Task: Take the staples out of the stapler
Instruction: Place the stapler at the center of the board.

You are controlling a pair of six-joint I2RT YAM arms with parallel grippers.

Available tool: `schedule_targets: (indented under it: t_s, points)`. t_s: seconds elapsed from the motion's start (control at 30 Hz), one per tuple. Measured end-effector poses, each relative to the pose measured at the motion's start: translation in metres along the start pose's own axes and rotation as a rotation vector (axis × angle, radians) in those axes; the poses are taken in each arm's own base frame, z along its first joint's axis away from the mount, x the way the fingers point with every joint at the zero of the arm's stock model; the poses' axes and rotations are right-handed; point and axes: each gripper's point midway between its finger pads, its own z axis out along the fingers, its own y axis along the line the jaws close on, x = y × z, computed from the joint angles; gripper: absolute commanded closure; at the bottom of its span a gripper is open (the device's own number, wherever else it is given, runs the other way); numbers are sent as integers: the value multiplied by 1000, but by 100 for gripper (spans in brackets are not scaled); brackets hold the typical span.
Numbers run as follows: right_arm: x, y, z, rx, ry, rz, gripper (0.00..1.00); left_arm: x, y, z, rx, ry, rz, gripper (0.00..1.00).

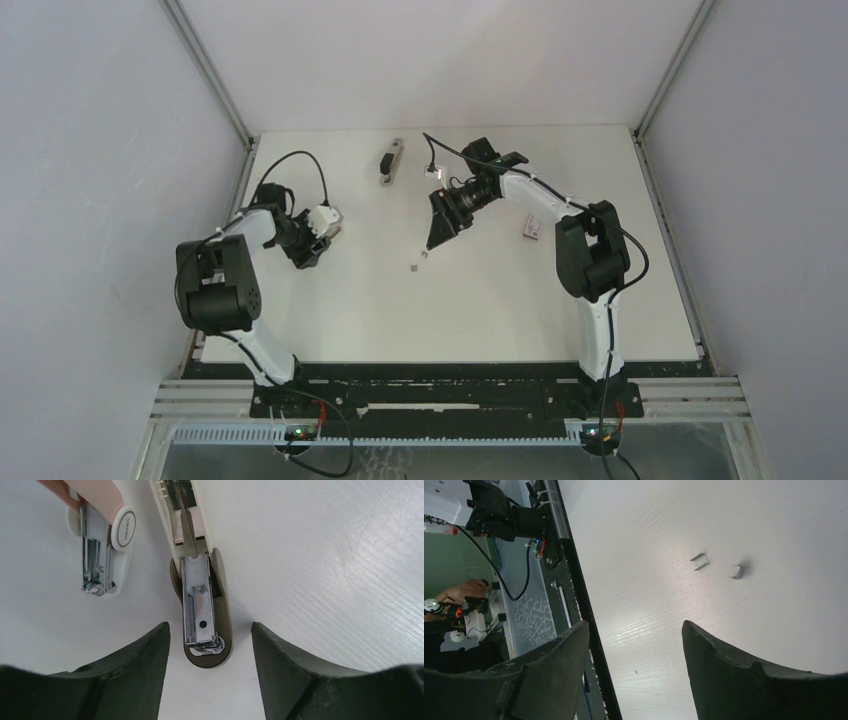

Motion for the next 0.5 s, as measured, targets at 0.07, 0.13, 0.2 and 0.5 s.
schedule_targets:
  t_s: [0.07,0.13,0.2,0.5]
  points:
    - [0,0,0,0,0,0,32,-1,0,-1,-2,-3,1,32]
    - [0,0,0,0,0,1,32,-3,1,-4,-10,-12,1,31]
    - [0,0,0,0,0,1,32,-6,3,-9,-22,-25,4,30]
    - [0,0,-1,0,0,1,32,-19,3,-29,-44,-75,9,30]
